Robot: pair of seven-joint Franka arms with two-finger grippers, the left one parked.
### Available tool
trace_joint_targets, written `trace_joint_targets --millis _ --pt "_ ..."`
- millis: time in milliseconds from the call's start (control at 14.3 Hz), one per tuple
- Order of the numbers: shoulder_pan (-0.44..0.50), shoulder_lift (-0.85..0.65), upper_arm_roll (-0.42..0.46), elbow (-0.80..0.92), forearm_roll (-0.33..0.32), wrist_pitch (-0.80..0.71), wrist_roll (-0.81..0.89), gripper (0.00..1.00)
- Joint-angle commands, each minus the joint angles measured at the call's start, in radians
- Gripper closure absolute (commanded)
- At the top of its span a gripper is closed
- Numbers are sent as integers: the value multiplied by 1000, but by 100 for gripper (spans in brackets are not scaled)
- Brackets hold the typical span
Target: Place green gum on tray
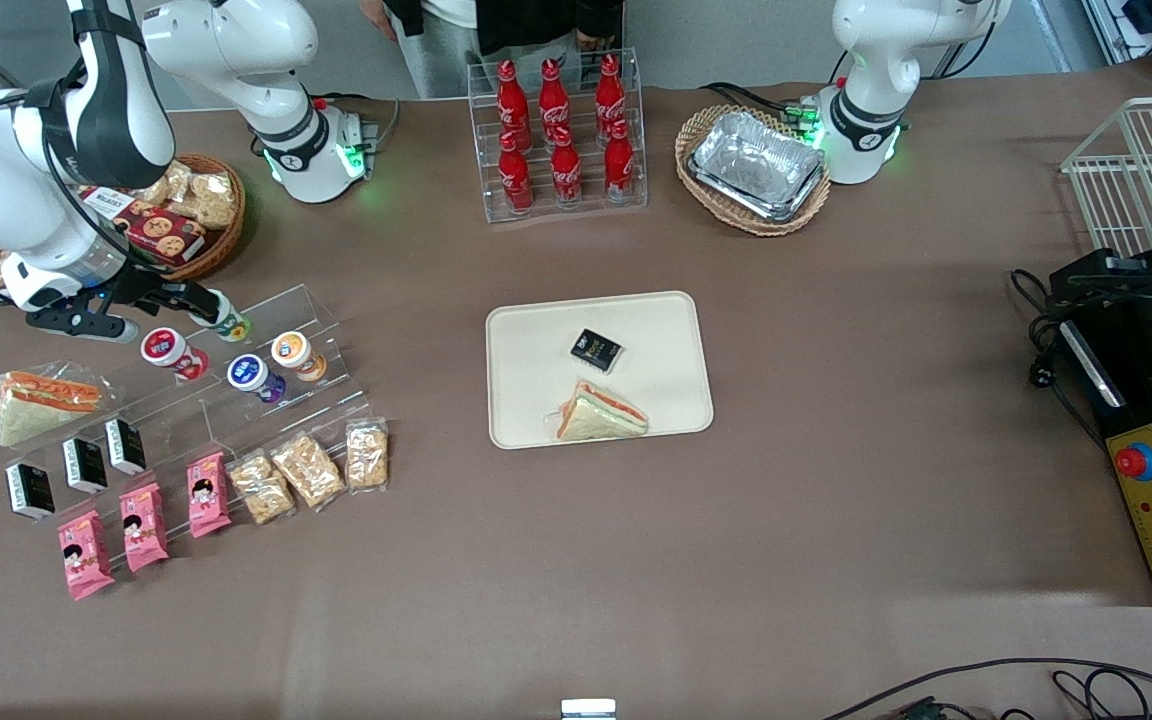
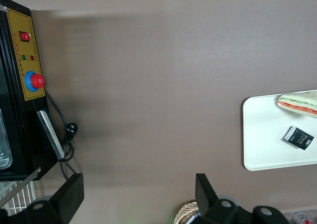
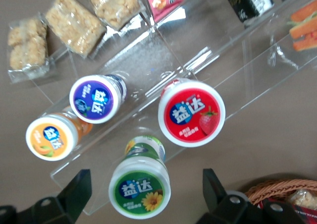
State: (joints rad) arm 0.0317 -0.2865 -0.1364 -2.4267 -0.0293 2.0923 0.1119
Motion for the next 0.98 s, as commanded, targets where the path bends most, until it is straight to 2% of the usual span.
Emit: trace_joint_targets --millis 0,909 --pt "2 -31 -3 -46 -20 26 14 0" --pt "13 -31 0 -121 -11 103 71 0"
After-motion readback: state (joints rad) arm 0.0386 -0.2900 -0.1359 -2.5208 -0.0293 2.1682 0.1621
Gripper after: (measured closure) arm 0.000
